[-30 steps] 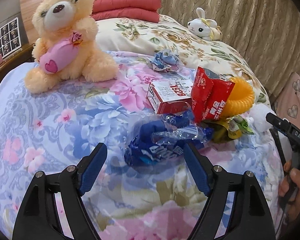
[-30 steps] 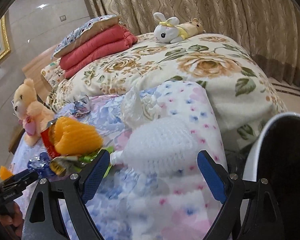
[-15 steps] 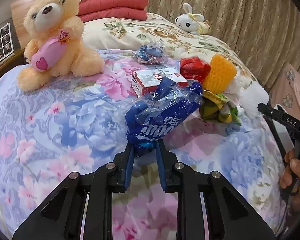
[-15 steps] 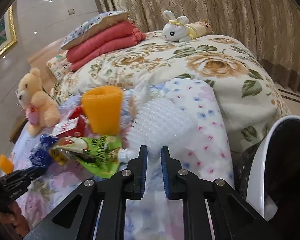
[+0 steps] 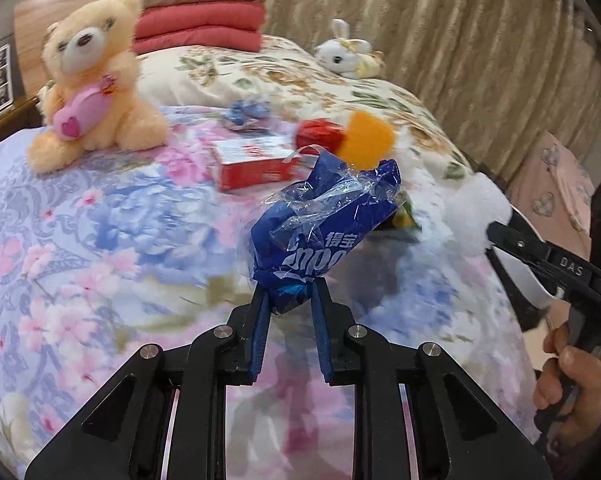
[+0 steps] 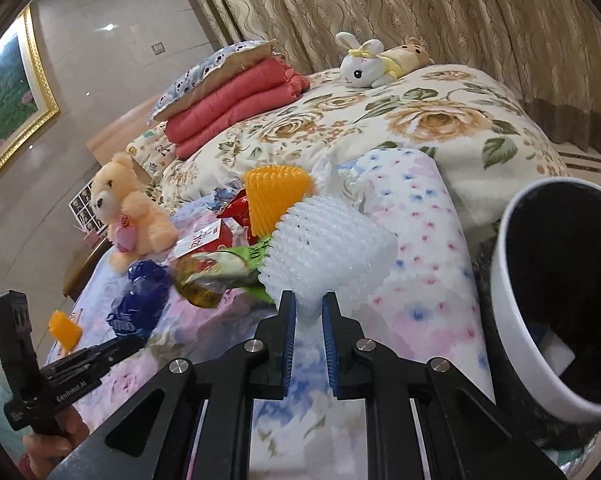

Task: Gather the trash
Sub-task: 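Grasp the blue plastic bag with left tool while right tool grasps white brush, then carry the blue bag and white brush over the trash bin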

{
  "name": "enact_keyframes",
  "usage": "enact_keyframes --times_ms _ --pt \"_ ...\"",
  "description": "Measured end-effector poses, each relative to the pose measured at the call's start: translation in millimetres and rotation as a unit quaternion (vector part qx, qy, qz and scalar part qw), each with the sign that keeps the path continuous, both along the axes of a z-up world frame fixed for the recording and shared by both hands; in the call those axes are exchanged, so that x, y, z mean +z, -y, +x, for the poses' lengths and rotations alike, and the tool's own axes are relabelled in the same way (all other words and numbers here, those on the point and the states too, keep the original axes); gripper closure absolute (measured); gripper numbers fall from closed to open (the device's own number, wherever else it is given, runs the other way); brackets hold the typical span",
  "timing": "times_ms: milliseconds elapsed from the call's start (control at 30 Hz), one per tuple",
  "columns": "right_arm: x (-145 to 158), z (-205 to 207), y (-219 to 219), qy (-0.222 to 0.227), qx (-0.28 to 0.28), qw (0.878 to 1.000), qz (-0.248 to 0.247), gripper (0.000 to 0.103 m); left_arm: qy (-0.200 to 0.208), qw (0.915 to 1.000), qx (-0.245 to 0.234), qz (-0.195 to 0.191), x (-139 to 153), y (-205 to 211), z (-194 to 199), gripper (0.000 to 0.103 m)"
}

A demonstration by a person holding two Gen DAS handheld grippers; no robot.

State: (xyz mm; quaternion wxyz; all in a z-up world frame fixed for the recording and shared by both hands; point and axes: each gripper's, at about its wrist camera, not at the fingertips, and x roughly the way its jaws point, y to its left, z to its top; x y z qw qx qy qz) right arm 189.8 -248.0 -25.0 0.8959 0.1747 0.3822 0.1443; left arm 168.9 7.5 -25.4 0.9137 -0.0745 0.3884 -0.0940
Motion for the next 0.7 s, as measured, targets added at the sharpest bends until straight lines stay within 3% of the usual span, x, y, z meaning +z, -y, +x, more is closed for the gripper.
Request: enact_keyframes --times_ms 700 --pt "15 -62 73 0.012 -0.071 0.997 0.017 0.09 0.004 0.9914 -0.13 0.005 12 116 -32 0.084"
